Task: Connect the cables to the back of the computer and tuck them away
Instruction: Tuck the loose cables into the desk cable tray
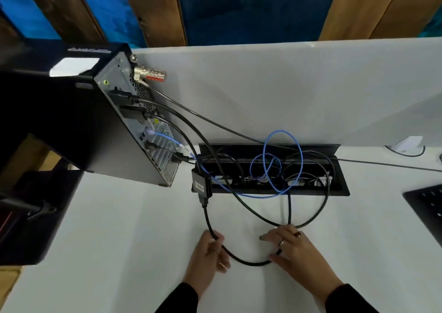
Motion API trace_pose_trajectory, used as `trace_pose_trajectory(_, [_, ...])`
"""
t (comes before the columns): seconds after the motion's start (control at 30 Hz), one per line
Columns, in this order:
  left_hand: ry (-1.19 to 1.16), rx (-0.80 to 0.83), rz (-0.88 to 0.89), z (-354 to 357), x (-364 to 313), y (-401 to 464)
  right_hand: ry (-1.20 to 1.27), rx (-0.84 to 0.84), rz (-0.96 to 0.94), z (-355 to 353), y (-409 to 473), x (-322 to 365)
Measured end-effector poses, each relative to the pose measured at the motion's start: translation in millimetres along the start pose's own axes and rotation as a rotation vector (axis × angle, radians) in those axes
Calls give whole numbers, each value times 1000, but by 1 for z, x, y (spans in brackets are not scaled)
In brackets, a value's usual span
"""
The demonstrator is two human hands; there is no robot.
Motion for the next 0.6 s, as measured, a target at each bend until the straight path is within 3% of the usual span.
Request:
trace_pose_trajectory(0.2, [-159, -93, 30, 6, -13, 20, 48, -25, -74, -4, 1, -26])
trace_pose_trajectory(0.37, [-197, -130, 110, 8, -22, 38, -57, -70, -176, -5, 4, -36])
trace_pose_trajectory(0.6, [-240, -185, 247, 2, -50, 60, -319, -246, -157, -10, 26, -35])
Point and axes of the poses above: each hand's wrist, its own y-axis towards the middle knuckle, its own z-axis out of the palm, x = y × z, the point moved 3 cm from there along y, towards the middle knuckle, and after that the axes turned 15 degrees about x, right-handed, at the moved point
